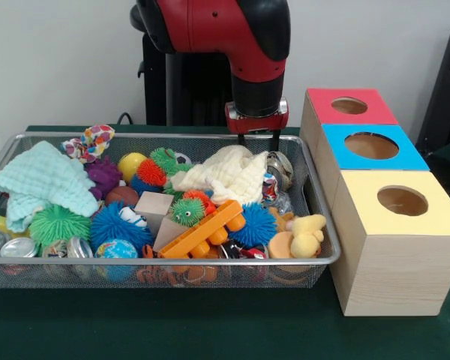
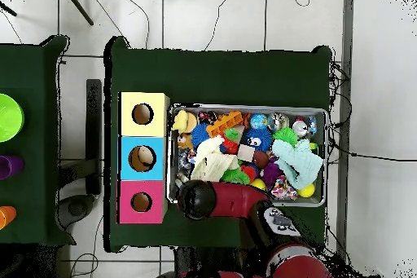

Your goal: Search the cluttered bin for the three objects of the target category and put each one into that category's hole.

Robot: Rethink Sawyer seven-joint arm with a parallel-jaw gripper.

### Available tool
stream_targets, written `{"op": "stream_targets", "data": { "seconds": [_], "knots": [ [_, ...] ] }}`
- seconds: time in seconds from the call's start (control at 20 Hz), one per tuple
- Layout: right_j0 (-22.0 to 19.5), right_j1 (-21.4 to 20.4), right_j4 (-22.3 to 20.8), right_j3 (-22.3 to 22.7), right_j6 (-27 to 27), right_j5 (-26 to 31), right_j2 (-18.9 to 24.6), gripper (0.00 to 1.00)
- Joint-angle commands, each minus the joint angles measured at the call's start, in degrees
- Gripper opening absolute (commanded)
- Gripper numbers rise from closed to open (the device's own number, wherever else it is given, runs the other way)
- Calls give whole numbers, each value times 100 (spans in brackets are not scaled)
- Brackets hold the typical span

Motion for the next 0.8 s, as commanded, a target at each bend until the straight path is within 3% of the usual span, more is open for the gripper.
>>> {"op": "stream_targets", "data": {
  "seconds": [0.05, 0.8],
  "knots": [
    [-316, 484, -326, -1249, -22, -490, 645, 100],
    [-771, 817, -380, -1888, -484, 517, 1097, 100]
  ]
}}
